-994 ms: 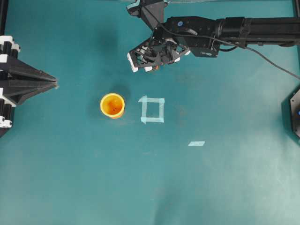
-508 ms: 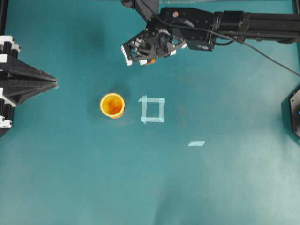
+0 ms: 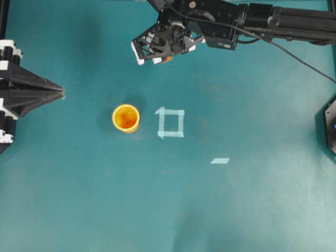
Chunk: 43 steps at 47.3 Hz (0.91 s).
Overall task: Lift the orange block with right arm.
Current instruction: 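Raise the right gripper with the cube up off the table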
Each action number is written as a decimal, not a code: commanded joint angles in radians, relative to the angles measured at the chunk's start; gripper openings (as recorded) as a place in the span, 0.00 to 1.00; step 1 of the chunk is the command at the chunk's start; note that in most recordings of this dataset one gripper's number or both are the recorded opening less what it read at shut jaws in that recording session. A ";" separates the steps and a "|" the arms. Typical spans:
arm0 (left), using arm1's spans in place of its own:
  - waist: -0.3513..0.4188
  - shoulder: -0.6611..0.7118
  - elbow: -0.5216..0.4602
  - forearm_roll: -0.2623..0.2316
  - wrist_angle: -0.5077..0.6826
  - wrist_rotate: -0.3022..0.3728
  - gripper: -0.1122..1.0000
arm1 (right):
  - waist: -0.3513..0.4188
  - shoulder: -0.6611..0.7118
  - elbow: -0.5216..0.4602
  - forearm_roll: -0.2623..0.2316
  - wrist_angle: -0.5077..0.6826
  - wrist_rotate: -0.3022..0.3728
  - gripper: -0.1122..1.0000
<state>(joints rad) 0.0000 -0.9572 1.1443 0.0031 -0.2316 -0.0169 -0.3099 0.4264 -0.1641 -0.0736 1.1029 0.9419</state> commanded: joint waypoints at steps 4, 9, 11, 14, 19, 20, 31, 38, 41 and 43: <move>0.002 0.008 -0.032 0.002 -0.009 -0.002 0.21 | -0.008 -0.072 -0.044 -0.006 0.040 0.003 0.47; 0.003 0.008 -0.032 0.003 -0.008 0.000 0.21 | -0.008 -0.089 -0.046 -0.011 0.051 0.003 0.47; 0.003 0.008 -0.032 0.002 -0.009 -0.002 0.21 | -0.008 -0.095 -0.046 -0.012 0.052 0.003 0.47; 0.002 0.008 -0.032 0.002 -0.009 0.000 0.21 | -0.008 -0.104 -0.046 -0.014 0.055 0.003 0.47; 0.003 0.008 -0.032 0.003 -0.008 0.000 0.21 | -0.009 -0.121 -0.051 -0.015 0.071 0.003 0.47; 0.002 0.008 -0.032 0.002 -0.009 -0.002 0.21 | -0.009 -0.123 -0.052 -0.015 0.075 0.003 0.47; 0.003 0.008 -0.032 0.002 -0.009 0.000 0.21 | -0.011 -0.141 -0.077 -0.031 0.120 0.003 0.47; 0.003 0.008 -0.032 0.003 -0.008 0.000 0.21 | -0.012 -0.141 -0.103 -0.038 0.144 0.003 0.47; 0.002 0.008 -0.032 0.003 -0.009 0.000 0.21 | -0.011 -0.141 -0.117 -0.040 0.149 0.003 0.47; 0.003 0.008 -0.032 0.002 -0.009 0.000 0.21 | -0.012 -0.143 -0.123 -0.040 0.153 0.003 0.47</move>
<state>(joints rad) 0.0000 -0.9587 1.1443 0.0031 -0.2316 -0.0169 -0.3160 0.3344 -0.2393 -0.1120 1.2395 0.9419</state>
